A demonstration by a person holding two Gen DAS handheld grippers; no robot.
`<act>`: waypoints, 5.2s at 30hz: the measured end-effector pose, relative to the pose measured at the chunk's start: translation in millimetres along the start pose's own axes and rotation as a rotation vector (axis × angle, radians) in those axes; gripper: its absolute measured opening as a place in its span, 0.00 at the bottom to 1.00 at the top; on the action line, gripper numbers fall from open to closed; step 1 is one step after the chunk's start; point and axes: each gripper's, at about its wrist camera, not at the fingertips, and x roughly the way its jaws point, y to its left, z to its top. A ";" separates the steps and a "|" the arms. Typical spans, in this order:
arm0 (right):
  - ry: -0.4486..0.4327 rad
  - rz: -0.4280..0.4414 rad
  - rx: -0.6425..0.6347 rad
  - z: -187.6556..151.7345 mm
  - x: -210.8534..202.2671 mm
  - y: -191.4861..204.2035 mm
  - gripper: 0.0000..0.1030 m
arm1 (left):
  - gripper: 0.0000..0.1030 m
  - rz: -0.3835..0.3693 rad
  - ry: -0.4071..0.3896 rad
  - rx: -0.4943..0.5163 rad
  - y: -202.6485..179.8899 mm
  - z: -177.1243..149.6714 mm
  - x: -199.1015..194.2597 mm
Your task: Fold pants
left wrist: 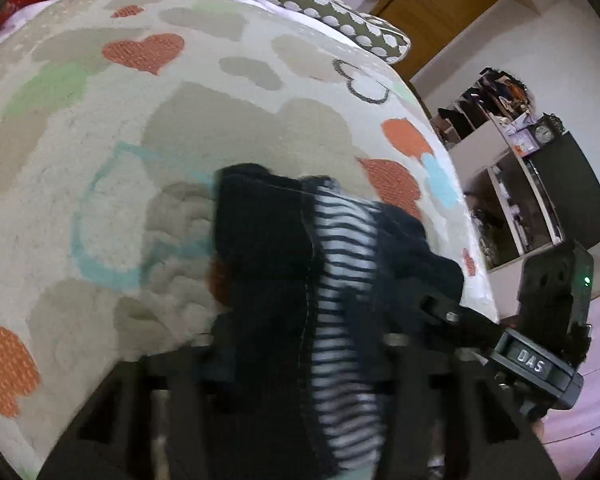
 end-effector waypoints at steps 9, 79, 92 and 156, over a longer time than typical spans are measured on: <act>-0.076 0.033 -0.072 37.3 -21.8 26.3 0.38 | 0.29 -0.034 -0.055 0.008 -15.1 53.4 -2.8; -0.274 -0.487 -0.074 -102.4 -91.0 27.6 0.67 | 0.88 0.410 -0.553 0.133 -108.9 -121.5 -123.8; -0.289 -0.536 -0.072 -97.5 -85.0 14.2 0.68 | 0.88 0.424 -0.460 0.061 -83.9 -112.3 -102.2; -0.311 -0.597 -0.112 -112.8 -90.8 15.4 0.72 | 0.88 0.466 -0.429 0.107 -93.4 -117.7 -100.5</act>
